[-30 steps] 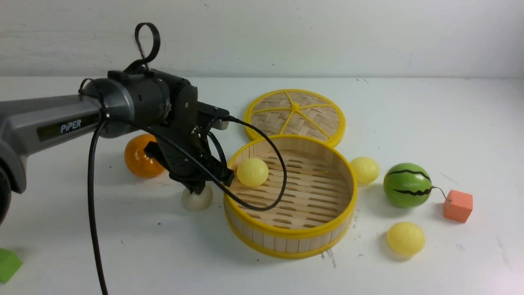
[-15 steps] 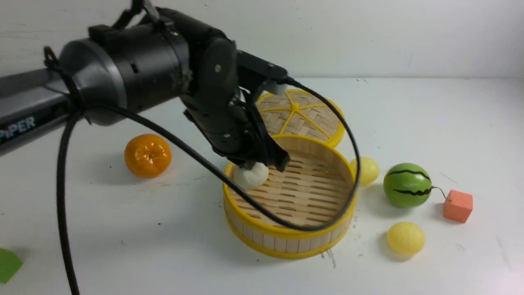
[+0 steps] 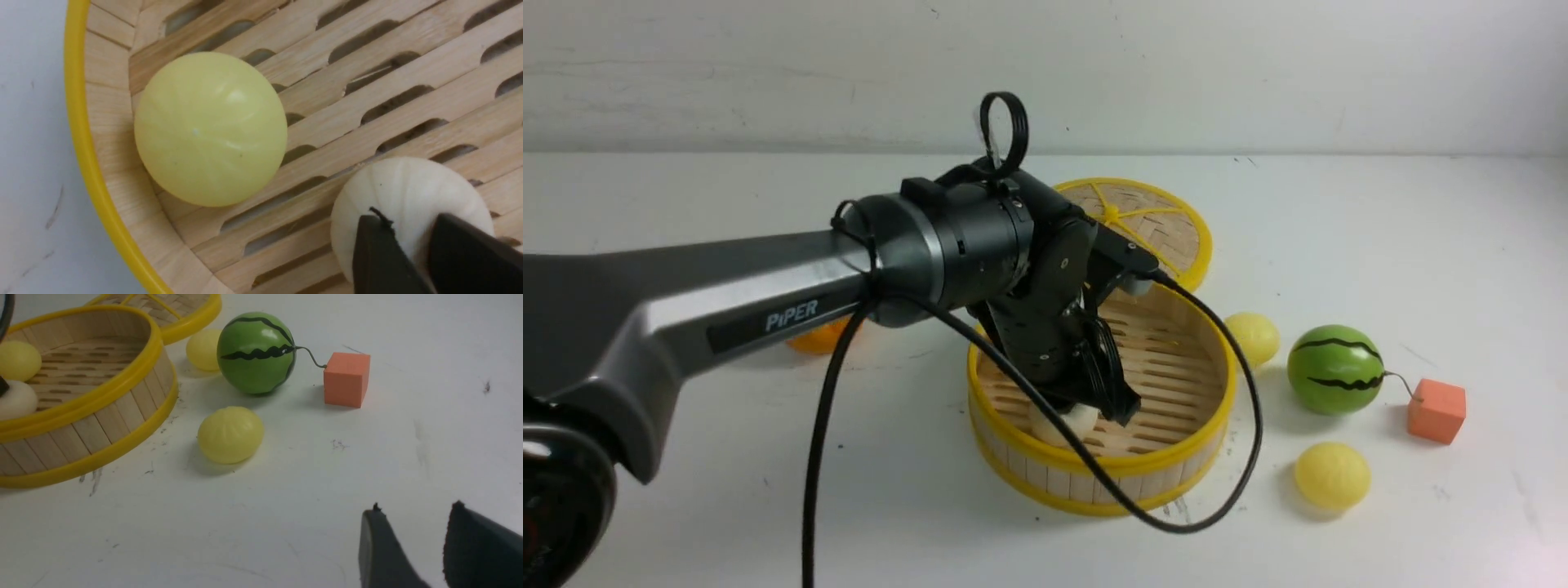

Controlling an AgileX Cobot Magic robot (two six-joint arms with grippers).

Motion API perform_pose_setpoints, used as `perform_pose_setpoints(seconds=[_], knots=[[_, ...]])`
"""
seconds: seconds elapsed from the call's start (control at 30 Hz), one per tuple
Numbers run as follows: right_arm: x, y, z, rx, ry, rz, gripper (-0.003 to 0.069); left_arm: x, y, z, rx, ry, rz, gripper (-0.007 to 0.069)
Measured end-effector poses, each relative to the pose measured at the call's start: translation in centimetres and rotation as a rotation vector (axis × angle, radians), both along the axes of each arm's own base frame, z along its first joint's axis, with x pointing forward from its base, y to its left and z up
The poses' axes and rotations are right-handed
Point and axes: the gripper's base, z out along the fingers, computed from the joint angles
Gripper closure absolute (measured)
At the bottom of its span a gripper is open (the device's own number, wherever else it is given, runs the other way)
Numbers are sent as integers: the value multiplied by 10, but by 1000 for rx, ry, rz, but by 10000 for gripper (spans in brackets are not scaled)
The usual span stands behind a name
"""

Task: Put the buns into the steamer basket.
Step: Use the left arm to put the steamed stuffed bun into the steamer, then use the right arm to grab a steamed stuffed bun

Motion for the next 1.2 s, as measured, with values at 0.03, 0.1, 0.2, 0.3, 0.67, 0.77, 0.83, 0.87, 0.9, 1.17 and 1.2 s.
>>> perform_pose_setpoints(seconds=[0.03, 0.1, 0.2, 0.3, 0.67, 0.77, 0.83, 0.87, 0.9, 1.17, 1.2], knots=[[0, 0, 0, 0, 0, 0, 420, -1, 1, 5, -5, 12, 20, 317], [0, 0, 0, 0, 0, 0, 420, -6, 4, 21, -13, 24, 45, 232], [0, 0, 0, 0, 0, 0, 420, -17, 10, 53, -55, 7, 70, 178], [0, 0, 0, 0, 0, 0, 420, -49, 22, 119, -204, -80, 90, 241], [0, 0, 0, 0, 0, 0, 420, -189, 114, 151, -601, -330, 20, 638], [0, 0, 0, 0, 0, 0, 420, -221, 143, 129, -726, -413, 15, 638], [0, 0, 0, 0, 0, 0, 420, -239, 160, 110, -807, -473, 12, 638], [0, 0, 0, 0, 0, 0, 420, -247, 168, 96, -839, -501, 11, 638], [0, 0, 0, 0, 0, 0, 420, -253, 175, 86, -868, -526, 9, 638], [2, 1, 2, 78, -44, -14, 420, -276, 197, 40, -929, -579, 9, 638], [2, 2, 4, 149, -65, -21, 420, -276, 197, 37, -927, -577, 9, 638]])
